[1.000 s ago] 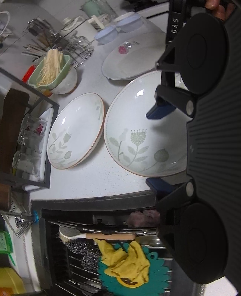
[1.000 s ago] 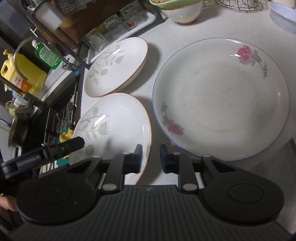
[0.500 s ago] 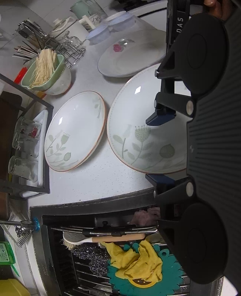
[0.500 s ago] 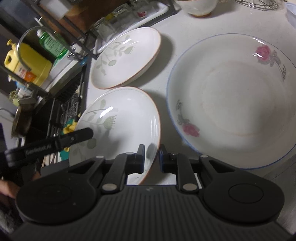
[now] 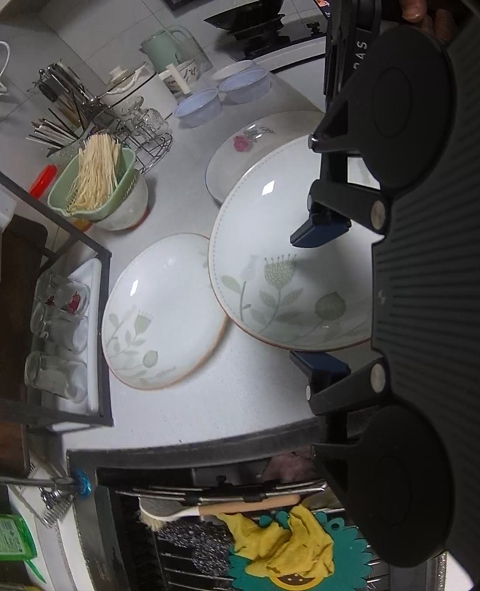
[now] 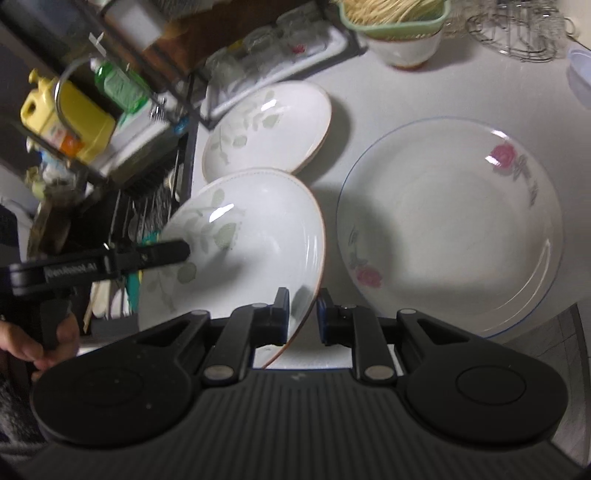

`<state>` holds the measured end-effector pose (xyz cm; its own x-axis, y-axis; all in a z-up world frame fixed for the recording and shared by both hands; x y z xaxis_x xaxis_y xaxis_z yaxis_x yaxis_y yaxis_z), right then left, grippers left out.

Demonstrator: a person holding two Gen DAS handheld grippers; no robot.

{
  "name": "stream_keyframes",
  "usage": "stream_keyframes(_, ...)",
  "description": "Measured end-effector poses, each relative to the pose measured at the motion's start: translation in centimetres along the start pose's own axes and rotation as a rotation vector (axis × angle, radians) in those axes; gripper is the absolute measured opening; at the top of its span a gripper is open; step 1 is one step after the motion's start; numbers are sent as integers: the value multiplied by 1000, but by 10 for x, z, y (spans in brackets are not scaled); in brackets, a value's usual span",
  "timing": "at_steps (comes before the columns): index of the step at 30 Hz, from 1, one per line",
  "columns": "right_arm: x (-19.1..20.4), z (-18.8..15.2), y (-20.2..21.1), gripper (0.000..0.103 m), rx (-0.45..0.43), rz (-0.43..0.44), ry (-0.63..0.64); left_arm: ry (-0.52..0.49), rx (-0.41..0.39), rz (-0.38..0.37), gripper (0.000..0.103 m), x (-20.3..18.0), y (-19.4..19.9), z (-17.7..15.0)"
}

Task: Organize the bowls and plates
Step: 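Lift the leaf-pattern plate with both grippers and lower it onto the rose plate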

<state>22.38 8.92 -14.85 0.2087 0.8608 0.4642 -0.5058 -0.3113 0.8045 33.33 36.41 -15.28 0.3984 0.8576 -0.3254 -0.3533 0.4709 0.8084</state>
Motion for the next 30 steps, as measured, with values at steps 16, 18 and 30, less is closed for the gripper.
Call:
stream_keyframes(16,-54,55,42,19,23,-23,-10,93,42,-55,64,-75,-22,40)
stream_keyframes(18,-66,64,45,19,54,-15,-24,105,36,-48,64,-87,-26,43)
stream_keyframes(30,-129,101,32,19,149,-4,44,182,61,56,63,-137,-78,45)
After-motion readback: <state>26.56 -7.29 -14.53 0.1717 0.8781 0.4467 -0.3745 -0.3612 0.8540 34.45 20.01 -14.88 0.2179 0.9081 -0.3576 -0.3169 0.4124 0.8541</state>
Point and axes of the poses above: each gripper's, at about its wrist camera, not at the fingertips, and y roughly against the way its jaws point, x to its left, z to its top, the point moved 1 cm from there along -y, roughly the way its jaws point, and after that the axes turned 8 degrees about -y, right-handed, at the moved point
